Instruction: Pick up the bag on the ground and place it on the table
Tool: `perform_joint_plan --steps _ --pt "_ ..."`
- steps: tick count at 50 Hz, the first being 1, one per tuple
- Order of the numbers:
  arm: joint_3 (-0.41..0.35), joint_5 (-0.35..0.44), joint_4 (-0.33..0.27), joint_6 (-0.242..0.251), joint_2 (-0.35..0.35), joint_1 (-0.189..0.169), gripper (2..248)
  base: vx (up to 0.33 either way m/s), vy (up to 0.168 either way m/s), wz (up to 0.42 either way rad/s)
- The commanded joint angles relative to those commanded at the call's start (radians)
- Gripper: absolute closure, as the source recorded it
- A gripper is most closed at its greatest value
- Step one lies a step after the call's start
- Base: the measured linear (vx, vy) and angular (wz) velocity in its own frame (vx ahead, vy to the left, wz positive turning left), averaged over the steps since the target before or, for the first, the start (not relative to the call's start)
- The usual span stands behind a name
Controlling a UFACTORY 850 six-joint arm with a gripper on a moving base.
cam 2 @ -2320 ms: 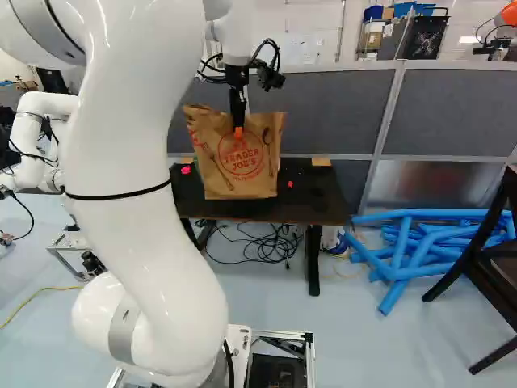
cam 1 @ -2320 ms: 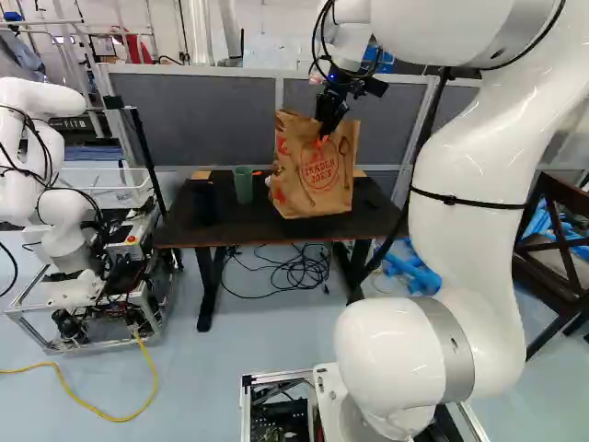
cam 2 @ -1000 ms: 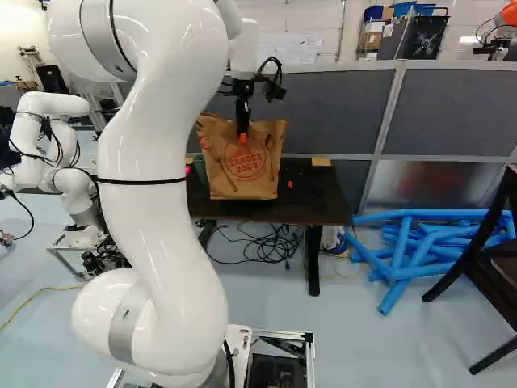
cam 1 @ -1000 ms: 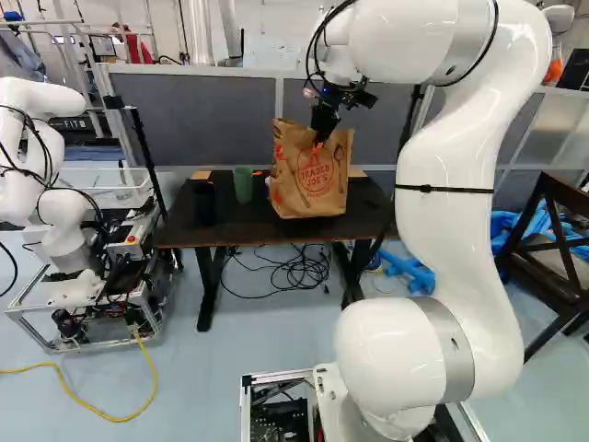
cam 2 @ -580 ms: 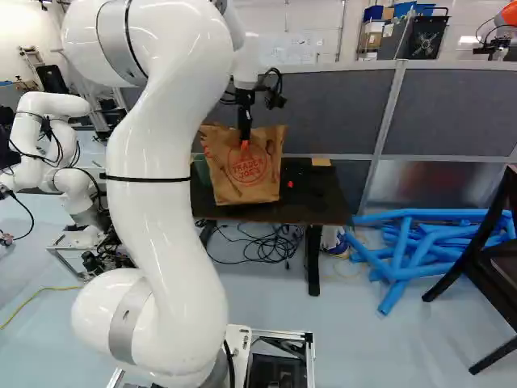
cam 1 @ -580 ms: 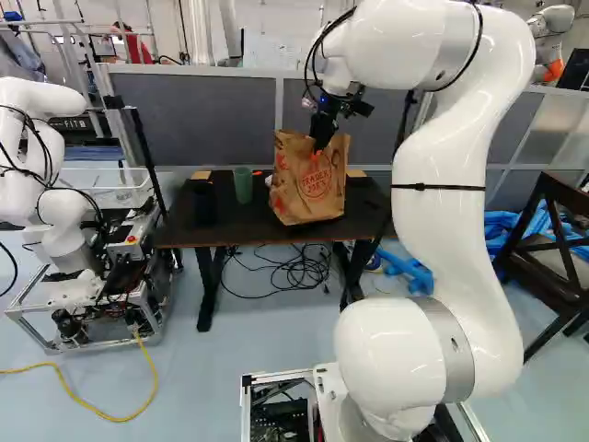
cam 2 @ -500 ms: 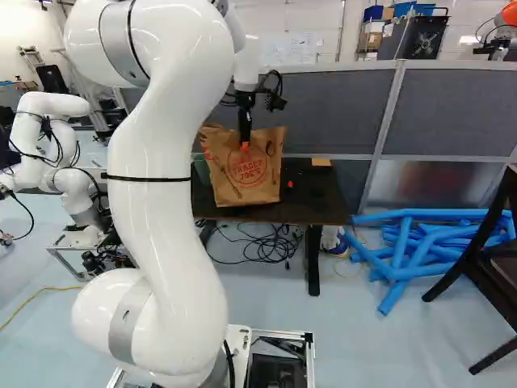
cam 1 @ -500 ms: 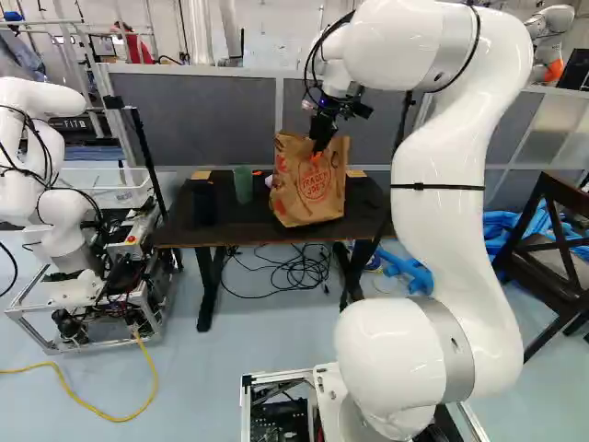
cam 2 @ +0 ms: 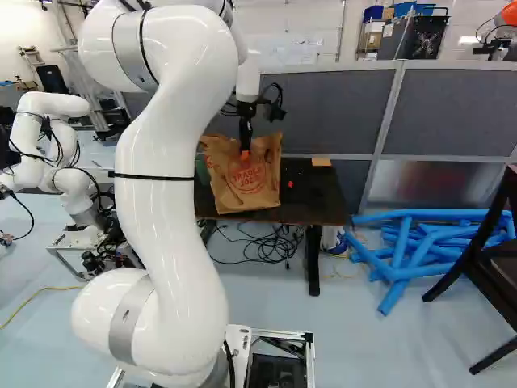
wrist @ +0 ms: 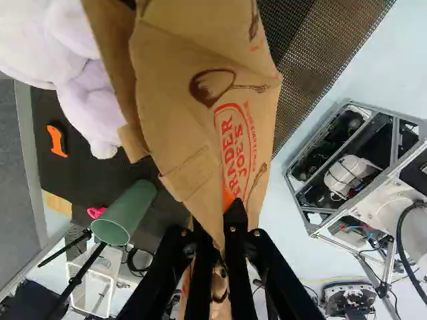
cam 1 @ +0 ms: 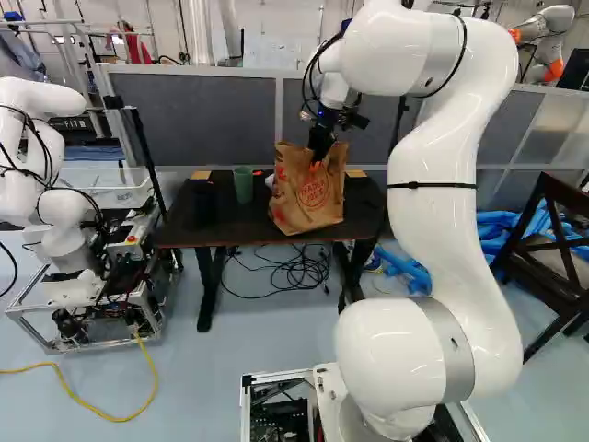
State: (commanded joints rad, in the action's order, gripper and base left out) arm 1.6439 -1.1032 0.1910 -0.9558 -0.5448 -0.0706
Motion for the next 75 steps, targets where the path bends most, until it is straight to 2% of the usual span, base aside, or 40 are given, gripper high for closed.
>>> perform_joint_plan --steps 15,16,20,21,25,26,30,31,36,37,41,42,46,47,75 --pt "0.0 0.0 0.0 0.0 -0.002 0.0 225 0.0 0.0 0.0" --pt "0.0 0.0 0.0 0.0 -0.002 0.0 214 0.0 0.0 0.0" --pt "0.0 0.0 0.0 0.0 -0.002 0.0 214 0.0 0.0 0.0" --pt "0.0 0.0 0.0 0.0 -0.002 0.0 181 0.0 0.0 0.0" --pt "0.0 0.0 0.0 0.0 -0.002 0.0 181 0.0 0.0 0.0" --pt "0.0 0.0 0.0 0.0 -0.002 0.0 148 0.0 0.0 0.0" --pt "0.0 0.0 0.0 0.0 -0.002 0.0 148 0.0 0.0 0.0" --pt "0.0 0.0 0.0 0.0 -0.002 0.0 114 0.0 0.0 0.0" --pt "0.0 0.0 0.0 0.0 -0.002 0.0 114 0.0 0.0 0.0" --pt "0.0 0.0 0.0 0.0 -0.002 0.0 78 0.0 0.0 0.0" --pt "0.0 0.0 0.0 0.0 -0.002 0.0 78 0.0 0.0 0.0" --pt "0.0 0.0 0.0 0.0 -0.002 0.0 41 0.0 0.0 0.0" --pt "0.0 0.0 0.0 0.0 -0.002 0.0 41 0.0 0.0 0.0" --pt "0.0 0.0 0.0 0.0 -0.002 0.0 6 0.0 0.0 0.0" --pt "-0.003 0.0 0.0 0.0 0.042 0.0 3 0.0 0.0 0.0"
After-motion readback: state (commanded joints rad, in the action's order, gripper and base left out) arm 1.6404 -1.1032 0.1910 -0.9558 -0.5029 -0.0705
